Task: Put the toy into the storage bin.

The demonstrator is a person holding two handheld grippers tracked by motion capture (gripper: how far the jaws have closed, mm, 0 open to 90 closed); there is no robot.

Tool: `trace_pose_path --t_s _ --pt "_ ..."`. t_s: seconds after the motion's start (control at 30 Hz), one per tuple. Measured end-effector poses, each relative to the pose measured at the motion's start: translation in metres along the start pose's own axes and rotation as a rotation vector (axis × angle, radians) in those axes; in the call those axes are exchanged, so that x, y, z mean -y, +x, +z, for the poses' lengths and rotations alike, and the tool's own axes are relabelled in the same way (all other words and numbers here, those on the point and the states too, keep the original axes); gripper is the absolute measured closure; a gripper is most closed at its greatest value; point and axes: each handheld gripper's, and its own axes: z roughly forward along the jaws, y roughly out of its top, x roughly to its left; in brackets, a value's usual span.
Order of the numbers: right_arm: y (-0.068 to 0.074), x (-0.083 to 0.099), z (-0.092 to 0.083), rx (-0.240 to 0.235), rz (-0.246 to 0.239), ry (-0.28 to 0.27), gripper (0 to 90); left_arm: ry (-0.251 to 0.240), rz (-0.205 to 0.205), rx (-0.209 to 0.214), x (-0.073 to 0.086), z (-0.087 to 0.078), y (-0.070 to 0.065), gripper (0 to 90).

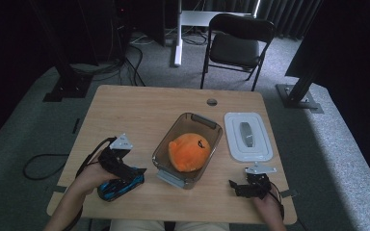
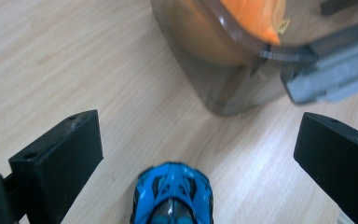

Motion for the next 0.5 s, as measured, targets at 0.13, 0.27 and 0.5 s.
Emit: trace_pose_path --t_s 0.13,0.27,0.5 --pt "0.000 0.000 0.000 0.000 0.000 0.000 14.0 0.014 -0.003 -0.002 0.009 0.000 0.000 1.8" --pt "0.000 0.000 0.000 0.000 0.000 0.000 14.0 0.039 -0.016 -0.011 0.024 0.002 0.001 1.8" --pt "0.000 0.000 0.000 0.000 0.001 0.000 14.0 0.072 -0.040 -0.015 0.046 0.005 0.003 1.8"
